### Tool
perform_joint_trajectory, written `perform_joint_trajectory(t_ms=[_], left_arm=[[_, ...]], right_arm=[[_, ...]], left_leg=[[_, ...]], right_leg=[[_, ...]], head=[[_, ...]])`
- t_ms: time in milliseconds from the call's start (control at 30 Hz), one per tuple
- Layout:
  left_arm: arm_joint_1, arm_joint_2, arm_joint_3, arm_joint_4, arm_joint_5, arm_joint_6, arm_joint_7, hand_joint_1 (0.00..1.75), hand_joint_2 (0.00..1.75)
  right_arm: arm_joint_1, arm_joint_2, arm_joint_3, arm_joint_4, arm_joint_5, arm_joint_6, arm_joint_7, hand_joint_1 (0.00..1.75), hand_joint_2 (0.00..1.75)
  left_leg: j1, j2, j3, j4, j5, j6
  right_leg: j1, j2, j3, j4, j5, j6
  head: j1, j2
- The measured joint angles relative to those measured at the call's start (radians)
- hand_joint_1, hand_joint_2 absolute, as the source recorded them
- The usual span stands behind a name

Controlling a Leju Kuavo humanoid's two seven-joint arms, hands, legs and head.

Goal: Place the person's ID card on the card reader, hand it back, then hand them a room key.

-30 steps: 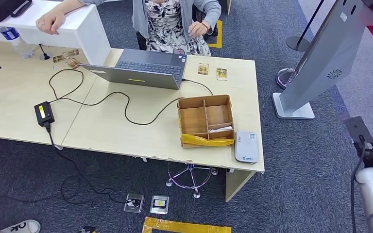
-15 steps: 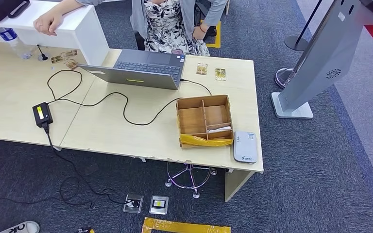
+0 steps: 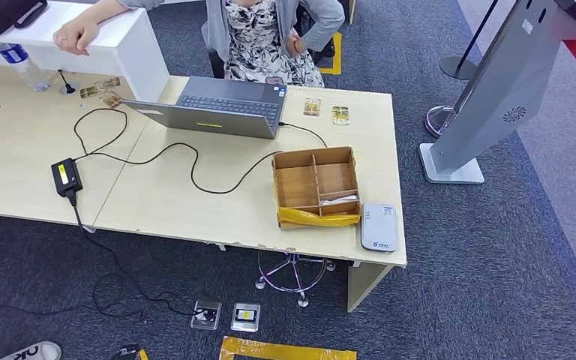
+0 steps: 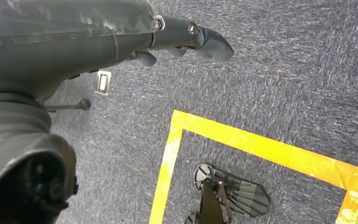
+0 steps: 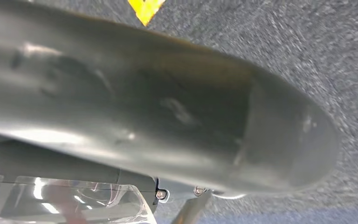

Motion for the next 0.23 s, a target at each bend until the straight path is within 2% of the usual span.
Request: perform_joint_trajectory(t_ms=[133,233], left_arm=[[0.000,0.000,0.008,0.000,0.014,-0.021,0.000,0.00,0.00],[0.000,-0.001,0.016,0.000,0.021,-0.012,0.001,0.00,0.00]], right_arm=[[0.000,0.021,-0.028,0.007,-0.011,0.002,0.004,0.00,0.00],[0.000,0.027,-0.045,0.010,-0.030,0.057,0.038,0.00,0.00]], left_leg=[[0.000,0.000,0.000,0.000,0.000,0.000],[0.000,0.000,0.000,0.000,0.000,0.000]], right_leg=[[0.000,0.000,0.000,0.000,0.000,0.000],[0.000,0.000,0.000,0.000,0.000,0.000]], head=[[0.000,0.000],[0.000,0.000]])
